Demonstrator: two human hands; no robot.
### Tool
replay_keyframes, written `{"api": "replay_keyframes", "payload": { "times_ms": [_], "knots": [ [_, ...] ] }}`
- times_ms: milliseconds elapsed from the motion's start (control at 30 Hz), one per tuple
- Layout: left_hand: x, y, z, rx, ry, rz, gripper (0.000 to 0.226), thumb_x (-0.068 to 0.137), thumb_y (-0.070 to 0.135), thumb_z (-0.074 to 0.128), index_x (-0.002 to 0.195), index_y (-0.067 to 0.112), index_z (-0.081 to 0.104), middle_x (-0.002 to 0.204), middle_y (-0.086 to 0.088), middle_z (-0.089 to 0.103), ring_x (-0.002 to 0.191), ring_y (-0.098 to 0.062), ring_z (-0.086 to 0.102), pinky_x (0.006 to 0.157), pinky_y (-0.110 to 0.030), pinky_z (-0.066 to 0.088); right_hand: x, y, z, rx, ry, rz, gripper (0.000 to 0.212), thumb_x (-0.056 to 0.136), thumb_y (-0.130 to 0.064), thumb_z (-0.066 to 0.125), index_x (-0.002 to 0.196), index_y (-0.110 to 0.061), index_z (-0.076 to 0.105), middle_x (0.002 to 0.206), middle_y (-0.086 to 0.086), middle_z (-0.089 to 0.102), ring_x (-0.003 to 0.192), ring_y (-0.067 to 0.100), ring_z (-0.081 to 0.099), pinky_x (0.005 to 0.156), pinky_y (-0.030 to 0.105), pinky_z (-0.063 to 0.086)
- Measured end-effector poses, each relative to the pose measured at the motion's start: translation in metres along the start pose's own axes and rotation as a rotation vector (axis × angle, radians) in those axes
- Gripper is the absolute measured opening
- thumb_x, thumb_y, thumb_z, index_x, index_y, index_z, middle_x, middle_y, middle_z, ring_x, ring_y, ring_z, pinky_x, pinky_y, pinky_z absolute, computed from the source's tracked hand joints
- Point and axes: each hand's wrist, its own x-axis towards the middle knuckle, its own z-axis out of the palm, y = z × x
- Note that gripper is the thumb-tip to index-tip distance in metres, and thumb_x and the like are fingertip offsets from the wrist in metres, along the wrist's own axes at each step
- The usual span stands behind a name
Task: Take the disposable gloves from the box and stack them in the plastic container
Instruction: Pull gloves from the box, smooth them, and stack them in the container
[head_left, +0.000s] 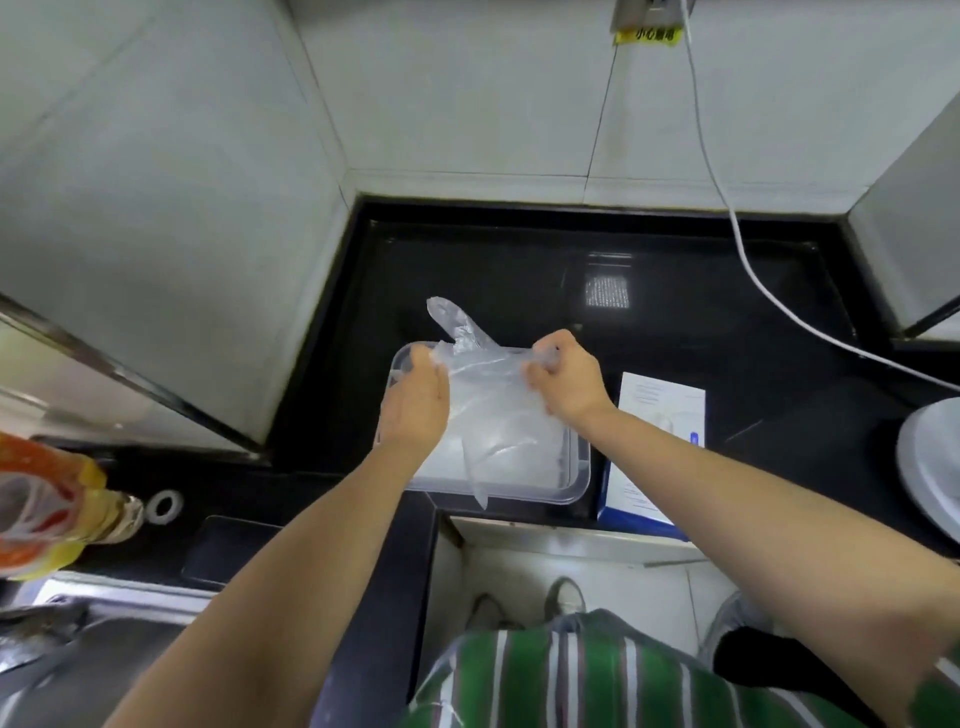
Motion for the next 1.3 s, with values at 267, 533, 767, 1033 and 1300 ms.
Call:
{"api": "replay_keyframes", "payload": {
  "times_ms": [267,533,767,1033,1300],
  "knots": [
    [-0.004,0.016,0.018,0.012,-0.128,-0.166,0.033,0.106,0.031,0.028,0.100,0.010,0.053,0.084,-0.012,0.063,0.074,-0.022,0.061,0.064,-0.030,0.046,-0.007,-0.019,0.007,-0.085,0.152,-0.456,0.010,0.091,-0.007,0.061,0.099,-0.013,0.062,0.095,-0.001,0.061,0.078,0.007,0.056,0.071,0.017,0.047],
    [0.001,0.002,0.040,0.120,-0.247,-0.214,0.037,0.103,0.034,0.040,0.134,0.014,0.044,0.109,-0.008,0.064,0.094,-0.024,0.064,0.078,-0.032,0.052,0.002,0.027,0.043,-0.526,-0.420,0.201,0.042,0.098,-0.015,0.056,0.135,-0.024,0.038,0.107,0.006,0.052,0.094,0.024,0.058,0.082,0.030,0.055],
    [-0.001,0.039,0.042,0.273,-0.052,0.363,0.026,0.083,0.005,0.057,0.109,0.012,0.056,0.111,-0.008,0.056,0.099,-0.026,0.055,0.079,-0.034,0.043,0.014,0.037,0.055,-0.756,-0.515,0.225,0.023,0.093,-0.004,0.047,0.114,-0.008,0.050,0.070,0.004,0.049,0.057,0.017,0.048,0.047,0.025,0.040],
    [0.014,0.007,0.070,0.271,-0.567,-0.128,0.049,0.095,0.017,0.051,0.141,0.025,0.035,0.141,-0.015,0.038,0.120,-0.034,0.049,0.095,-0.042,0.046,0.016,0.051,0.054,-0.630,-0.565,0.293,0.089,0.084,0.008,0.060,0.147,-0.035,0.015,0.112,0.010,0.050,0.090,0.027,0.059,0.066,0.032,0.055],
    [0.010,-0.022,0.075,0.441,-0.580,-0.190,0.095,0.082,0.027,0.075,0.148,0.037,0.008,0.152,-0.012,0.009,0.133,-0.033,0.031,0.098,-0.045,0.042,0.005,0.048,0.053,-0.647,-0.651,0.264,0.120,0.079,0.008,0.070,0.152,-0.044,-0.010,0.156,0.007,0.010,0.099,0.027,0.057,0.074,0.032,0.061]
  ]
}}
